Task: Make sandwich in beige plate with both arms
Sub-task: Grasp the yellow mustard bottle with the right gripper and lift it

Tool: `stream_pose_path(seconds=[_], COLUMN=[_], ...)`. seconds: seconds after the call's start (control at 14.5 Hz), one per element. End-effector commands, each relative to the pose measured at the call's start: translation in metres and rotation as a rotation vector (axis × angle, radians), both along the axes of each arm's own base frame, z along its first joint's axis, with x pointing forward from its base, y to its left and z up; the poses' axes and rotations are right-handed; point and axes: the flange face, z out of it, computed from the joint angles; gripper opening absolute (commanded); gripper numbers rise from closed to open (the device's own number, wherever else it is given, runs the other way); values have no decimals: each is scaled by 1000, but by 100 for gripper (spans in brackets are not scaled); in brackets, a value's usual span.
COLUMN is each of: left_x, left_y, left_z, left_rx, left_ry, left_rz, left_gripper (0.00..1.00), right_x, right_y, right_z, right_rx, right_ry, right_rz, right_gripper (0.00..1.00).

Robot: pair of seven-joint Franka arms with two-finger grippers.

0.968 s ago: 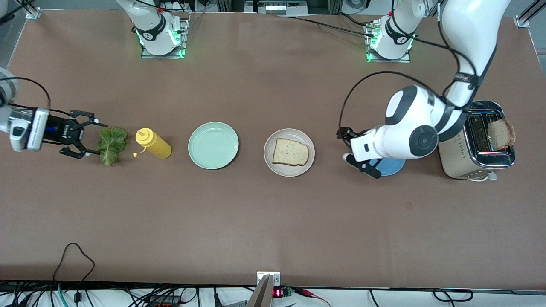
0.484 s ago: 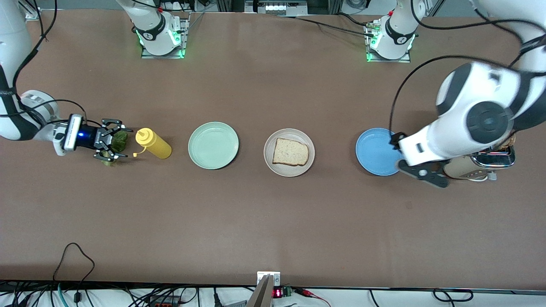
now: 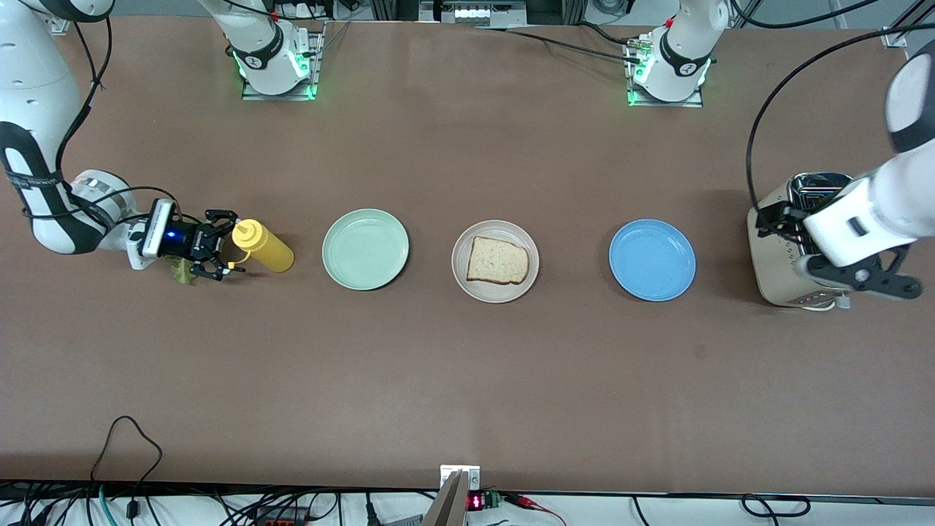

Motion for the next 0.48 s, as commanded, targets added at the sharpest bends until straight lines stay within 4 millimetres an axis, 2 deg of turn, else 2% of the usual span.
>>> stream_pose_path(seconds=[0.0, 0.14, 0.28, 0.41], left_x=[-39, -52, -67, -71], left_y=[27, 38, 35, 33], left_z=[25, 30, 33, 32], left_rx=[-23, -49, -47, -44], left_ry=[-61, -141, -207, -195], left_rz=[112, 143, 133, 129], left_gripper=[100, 100, 100, 100], right_x=[5, 7, 6, 4], right_y=[21, 31, 35, 40], right_z=[-8, -9, -12, -14], right_rx=[33, 42, 45, 49], right_ry=[-40, -40, -33, -27], right_rz=[8, 6, 8, 17], right_gripper=[100, 100, 100, 100])
